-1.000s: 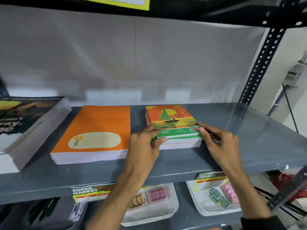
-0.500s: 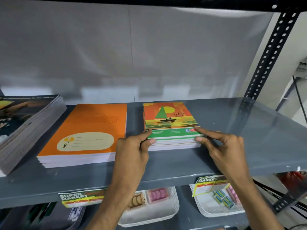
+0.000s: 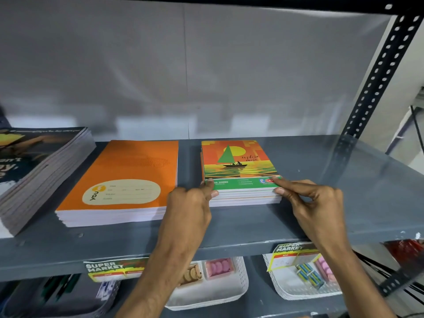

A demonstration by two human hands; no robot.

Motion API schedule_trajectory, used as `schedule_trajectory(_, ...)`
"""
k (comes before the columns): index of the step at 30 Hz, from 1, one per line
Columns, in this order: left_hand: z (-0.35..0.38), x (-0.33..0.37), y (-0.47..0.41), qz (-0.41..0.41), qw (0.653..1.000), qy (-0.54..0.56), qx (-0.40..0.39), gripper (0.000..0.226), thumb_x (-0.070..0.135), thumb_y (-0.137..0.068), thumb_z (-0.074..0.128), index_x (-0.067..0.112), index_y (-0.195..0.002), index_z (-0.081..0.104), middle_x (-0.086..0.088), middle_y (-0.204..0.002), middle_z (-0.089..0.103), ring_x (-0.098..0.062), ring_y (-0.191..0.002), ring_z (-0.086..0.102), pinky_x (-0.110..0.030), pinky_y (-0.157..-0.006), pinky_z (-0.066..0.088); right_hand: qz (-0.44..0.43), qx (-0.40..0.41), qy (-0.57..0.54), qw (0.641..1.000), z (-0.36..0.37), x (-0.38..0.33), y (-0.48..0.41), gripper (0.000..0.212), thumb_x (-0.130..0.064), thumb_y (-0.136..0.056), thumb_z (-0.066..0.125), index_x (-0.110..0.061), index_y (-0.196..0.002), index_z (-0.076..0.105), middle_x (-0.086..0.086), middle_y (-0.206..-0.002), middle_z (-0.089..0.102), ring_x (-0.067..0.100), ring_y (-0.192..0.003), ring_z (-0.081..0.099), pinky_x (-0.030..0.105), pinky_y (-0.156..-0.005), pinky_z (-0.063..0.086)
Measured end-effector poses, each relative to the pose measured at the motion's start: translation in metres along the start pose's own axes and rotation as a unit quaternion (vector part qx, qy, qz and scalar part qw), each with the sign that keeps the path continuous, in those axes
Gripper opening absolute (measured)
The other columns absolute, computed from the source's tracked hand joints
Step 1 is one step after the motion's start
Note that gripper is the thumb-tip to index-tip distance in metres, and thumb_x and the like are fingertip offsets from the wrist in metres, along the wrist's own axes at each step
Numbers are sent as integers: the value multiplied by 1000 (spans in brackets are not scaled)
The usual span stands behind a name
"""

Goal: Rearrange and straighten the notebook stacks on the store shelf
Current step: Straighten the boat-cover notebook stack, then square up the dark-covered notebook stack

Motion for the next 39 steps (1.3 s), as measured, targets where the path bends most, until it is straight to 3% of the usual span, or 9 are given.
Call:
schedule_trajectory(2, 0, 2, -1, 11, 1000, -29, -4, 29, -9, -72, 81, 1, -99, 78, -12, -72, 78, -7, -39, 26, -23, -43, 44, 5, 2, -2, 1000, -1, -1, -1, 22, -8, -81, 81, -20, -100, 82, -9, -93, 78, 4, -84, 73, 3, -75, 48)
schedule_trajectory(6, 1, -4, -1, -50, 997, -31, -51, 30, 14, -97, 60, 14, -126, 67, -10, -105, 78, -24, -67, 68, -27, -74, 58, 22, -10, -21, 999, -4, -8, 0, 26, -7, -77, 83, -26, -96, 80, -10, -95, 77, -15, -83, 69, 0, -76, 47)
schedule_trajectory(9, -18, 8, 1, 17, 999, -15, -23, 27, 8, -94, 57, 6, -117, 71, -14, -109, 76, -30, -84, 76, -34, -78, 62, 98, -69, -98, 988, -13, -10, -8, 43, -26, -63, 89, -35, -103, 79, -2, -101, 81, -5, -90, 73, 15, -89, 55)
schedule_trajectory(14, -100, -19, 5, 109, 988, -1, 105, 32, 17, -91, 62, 7, -120, 70, -8, -130, 67, -17, -118, 65, -28, -96, 50, 29, -23, -71, 997, -14, -80, -23, 72, -67, -68, 79, -50, -134, 59, -24, -117, 72, -2, -108, 70, 23, -94, 55)
schedule_trajectory(19, -182, -100, 1, 81, 994, -44, 63, 42, 23, -104, 40, 12, -143, 50, -3, -155, 40, -15, -144, 36, -40, -121, 23, -57, -6, -137, 989, 64, -187, 2, 53, -51, -85, 72, -42, -136, 61, -11, -134, 68, 7, -120, 67, 36, -104, 53)
schedule_trajectory(25, -261, -205, 25, 40, 988, -136, 54, 40, 28, -99, 47, 13, -134, 59, -4, -145, 55, -20, -138, 47, -45, -119, 29, -88, -78, -129, 985, 175, -281, 22, 50, -38, -90, 72, -37, -139, 60, -14, -148, 54, -1, -116, 64, 3, -95, 42)
schedule_trajectory(31, -306, -283, 51, 1, 988, -134, 83, 30, 24, -94, 55, 6, -107, 76, -9, -115, 75, -25, -119, 66, -43, -108, 42, -96, -129, -117, 980, 261, -332, 41, 41, -33, -93, 69, -30, -135, 65, -16, -143, 52, -5, -98, 69, -1, -78, 45)
schedule_trajectory(33, -312, -298, 58, -1, 987, -134, 91, 31, 25, -95, 54, 7, -105, 76, -8, -113, 76, -23, -118, 66, -43, -109, 42, -104, -145, -115, 977, 282, -339, 49, 41, -39, -94, 67, -28, -133, 67, -18, -140, 49, -16, -120, 54, -3, -85, 41)
schedule_trajectory(39, -312, -323, 73, -1, 992, -40, 119, 30, 24, -100, 50, 13, -111, 76, 2, -117, 73, -15, -121, 61, -34, -115, 34, -91, -144, -123, 978, 307, -333, 67, 40, -55, -91, 60, -33, -122, 74, -6, -144, 58, -27, -122, 45, 27, -96, 55)
Point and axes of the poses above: each hand's wrist, its own y-axis away from the middle knuckle, its own z-axis out of the palm, x = y × z, the point moved 5 cm from there along -y, towards the middle knuckle
